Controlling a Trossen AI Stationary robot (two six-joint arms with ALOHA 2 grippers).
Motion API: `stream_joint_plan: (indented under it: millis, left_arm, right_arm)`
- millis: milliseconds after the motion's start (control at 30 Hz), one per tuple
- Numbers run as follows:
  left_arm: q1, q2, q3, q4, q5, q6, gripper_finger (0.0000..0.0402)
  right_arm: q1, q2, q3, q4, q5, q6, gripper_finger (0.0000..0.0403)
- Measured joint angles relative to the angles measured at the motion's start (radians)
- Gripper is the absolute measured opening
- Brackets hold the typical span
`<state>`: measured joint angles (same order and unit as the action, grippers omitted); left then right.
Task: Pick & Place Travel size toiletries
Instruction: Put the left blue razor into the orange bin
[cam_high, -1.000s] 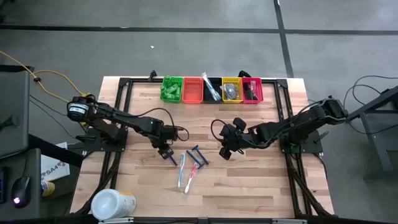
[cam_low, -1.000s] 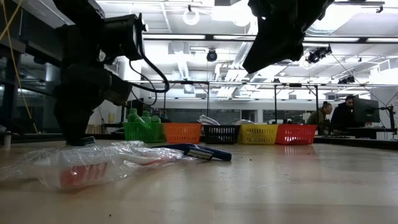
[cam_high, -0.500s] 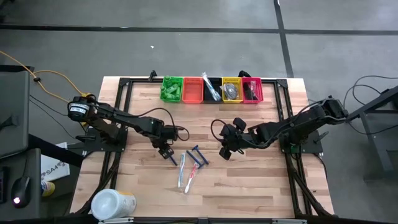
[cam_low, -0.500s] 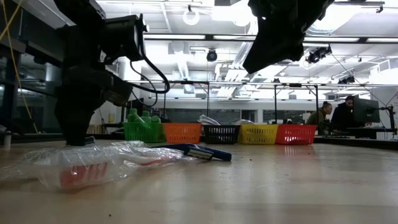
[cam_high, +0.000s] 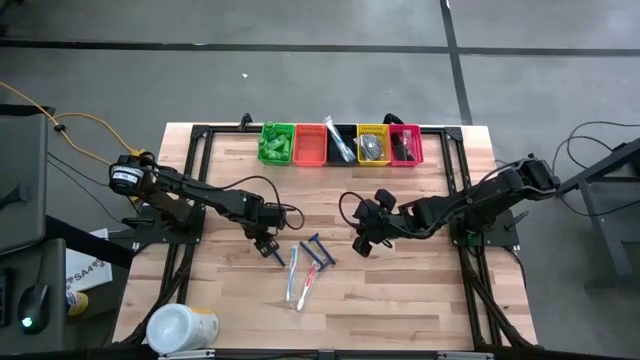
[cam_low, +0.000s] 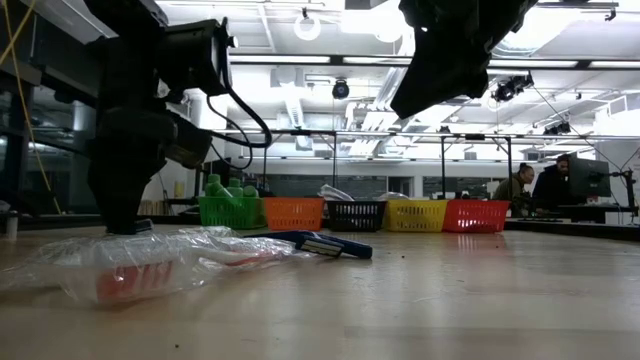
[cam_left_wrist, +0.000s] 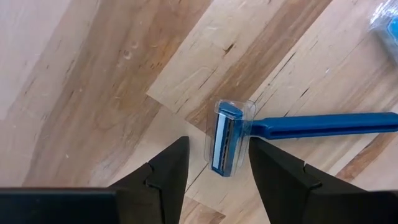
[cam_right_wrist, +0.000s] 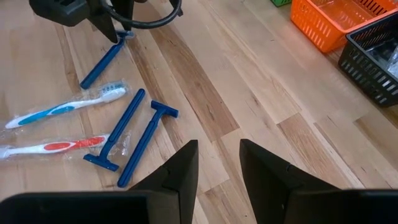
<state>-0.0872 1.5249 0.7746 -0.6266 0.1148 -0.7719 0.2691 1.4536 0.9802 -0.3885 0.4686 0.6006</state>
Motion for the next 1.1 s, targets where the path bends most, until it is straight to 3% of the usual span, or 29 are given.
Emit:
stream_joint_plan:
  millis: [700, 1100]
  left_arm:
    - [-0.005, 0.001, -0.002, -0.003, 0.009, 0.008, 0.0032]
    - [-0.005, -0.007, -0.001, -0.012, 0.032, 0.034, 0.0029]
  right_arm:
    - [0.000, 0.000, 0.000, 0.000, -0.007, -0.002, 0.0111]
    - [0.000, 0.000, 0.000, 0.000, -0.027, -0.002, 0.0111]
